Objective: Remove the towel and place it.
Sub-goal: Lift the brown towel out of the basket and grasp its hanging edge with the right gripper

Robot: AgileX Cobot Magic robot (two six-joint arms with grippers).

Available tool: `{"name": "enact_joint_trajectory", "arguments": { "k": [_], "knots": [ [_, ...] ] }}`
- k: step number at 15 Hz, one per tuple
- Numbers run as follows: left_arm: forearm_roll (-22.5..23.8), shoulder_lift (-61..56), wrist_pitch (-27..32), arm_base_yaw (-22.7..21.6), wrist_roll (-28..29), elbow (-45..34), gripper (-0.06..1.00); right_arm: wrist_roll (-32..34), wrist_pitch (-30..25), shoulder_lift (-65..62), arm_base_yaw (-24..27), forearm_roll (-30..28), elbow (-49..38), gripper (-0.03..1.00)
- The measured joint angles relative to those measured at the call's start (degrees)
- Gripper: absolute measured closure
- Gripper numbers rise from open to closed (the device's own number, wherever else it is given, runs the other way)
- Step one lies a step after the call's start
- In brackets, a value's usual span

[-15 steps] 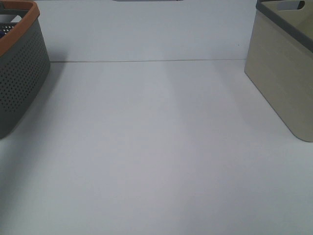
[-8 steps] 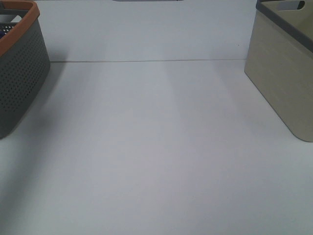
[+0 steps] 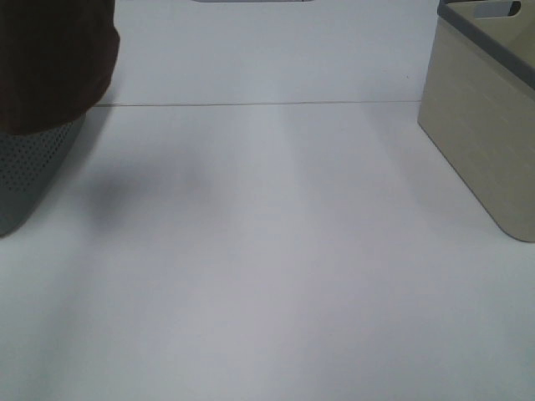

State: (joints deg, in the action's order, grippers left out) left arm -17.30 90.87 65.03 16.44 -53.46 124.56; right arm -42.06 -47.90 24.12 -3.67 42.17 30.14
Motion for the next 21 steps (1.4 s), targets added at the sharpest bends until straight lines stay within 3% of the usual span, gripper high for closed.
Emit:
{"name": "enact_joint_trajectory", "arguments": {
  "k": [2,3,4,9,10,13,18,21],
  "knots": [
    [0.11,1.55,-0.80,3.32,-0.17,0.00,0.94,-5.39,2.29,4.58,0.00,4.64,0.00,0.33],
    [0.92,3.55,-1.03,6.88,-0.23,0.00,0.94,-13.52,6.76,10.71,0.00,9.17,0.00,0.33],
    [1.72,4.41,-1.03,8.48,-0.17,0.00,0.94,-17.42,8.65,13.58,0.00,11.63,0.00,0.33],
    [2.98,7.33,-1.09,11.06,1.38,0.00,0.94,-32.26,12.03,24.35,0.00,24.58,0.00,0.33],
    [2.69,7.51,-1.09,11.12,1.49,0.00,0.94,-33.58,12.09,25.15,0.00,25.67,0.00,0.33],
    [-2.23,8.71,-1.09,11.12,1.55,0.00,0.94,-45.84,12.32,31.51,0.00,38.62,0.00,0.33],
    [-3.67,10.31,-1.09,11.69,1.55,0.00,0.94,-60.33,7.33,38.04,0.00,54.55,0.00,0.33],
    [-3.55,11.57,-1.49,14.61,1.32,0.00,0.94,-65.32,5.33,45.09,0.00,56.38,1.49,0.33]
  ]
}}
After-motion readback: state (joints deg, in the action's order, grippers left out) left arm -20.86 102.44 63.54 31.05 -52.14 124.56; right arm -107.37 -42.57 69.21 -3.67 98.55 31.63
